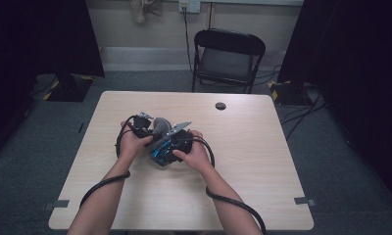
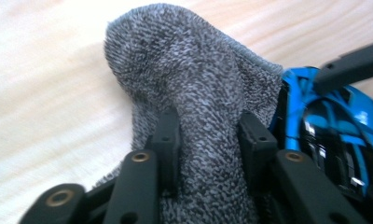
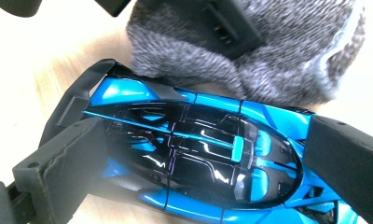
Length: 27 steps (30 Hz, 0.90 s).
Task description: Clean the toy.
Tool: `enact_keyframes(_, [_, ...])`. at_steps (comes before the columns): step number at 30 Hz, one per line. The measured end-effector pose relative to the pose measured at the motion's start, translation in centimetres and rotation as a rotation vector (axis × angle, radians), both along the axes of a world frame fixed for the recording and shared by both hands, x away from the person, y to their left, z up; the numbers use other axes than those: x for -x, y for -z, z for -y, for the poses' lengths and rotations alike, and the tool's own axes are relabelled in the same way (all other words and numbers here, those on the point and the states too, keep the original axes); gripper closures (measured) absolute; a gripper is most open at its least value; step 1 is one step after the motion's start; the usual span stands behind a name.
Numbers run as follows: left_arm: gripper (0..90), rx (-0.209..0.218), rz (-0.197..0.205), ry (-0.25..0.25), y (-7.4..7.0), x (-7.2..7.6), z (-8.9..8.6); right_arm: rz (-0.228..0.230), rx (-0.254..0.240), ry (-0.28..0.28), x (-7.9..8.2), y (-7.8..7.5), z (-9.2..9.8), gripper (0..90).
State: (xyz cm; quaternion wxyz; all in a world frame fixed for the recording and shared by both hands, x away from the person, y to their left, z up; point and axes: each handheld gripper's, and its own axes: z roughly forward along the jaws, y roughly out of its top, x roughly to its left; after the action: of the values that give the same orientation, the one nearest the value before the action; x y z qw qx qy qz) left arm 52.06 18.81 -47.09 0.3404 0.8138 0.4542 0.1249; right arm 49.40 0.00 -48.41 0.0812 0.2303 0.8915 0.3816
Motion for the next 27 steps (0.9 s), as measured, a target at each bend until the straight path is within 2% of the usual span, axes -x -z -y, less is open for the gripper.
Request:
enact_keyframes(2, [70.3,-0.017,0.013,0.002,0.0,-0.2,0.4,0.0,-0.002,0.001,0.0,0.0,0.0,0.0])
enact_keyframes(8, [72.5,0.017,0.041,-0.018,0.6,-0.8,1.4,-0.001,-0.001,0.001,0.0,0.0,0.0,0.0])
enact_keyframes(9, [72.4,0.024,0.045,-0.007,0.7,-0.9,1.6,0.0,-0.004,0.0,0.0,0.0,0.0,0.0])
enact_keyframes(11, [72.5,0.008,0.053,0.015,0.8,-1.0,1.9,0.003,-0.007,0.003,0.1,0.1,0.0,0.0])
enact_keyframes(17, [73.9,0.039,0.031,0.036,1.0,-0.8,2.1,0.002,-0.006,0.001,0.0,0.1,0.0,0.0])
enact_keyframes(19, [74.6,0.037,0.024,0.061,1.0,-0.6,2.2,0.002,-0.007,0.002,0.0,0.1,0.1,0.0])
enact_keyframes(24, [75.0,0.019,0.019,0.079,0.8,-0.1,2.4,0.002,-0.008,-0.004,0.0,0.1,0.1,0.0])
enact_keyframes(27, [75.2,0.028,0.012,0.086,0.7,0.1,2.0,0.001,-0.008,-0.004,-0.1,0.1,0.1,0.0])
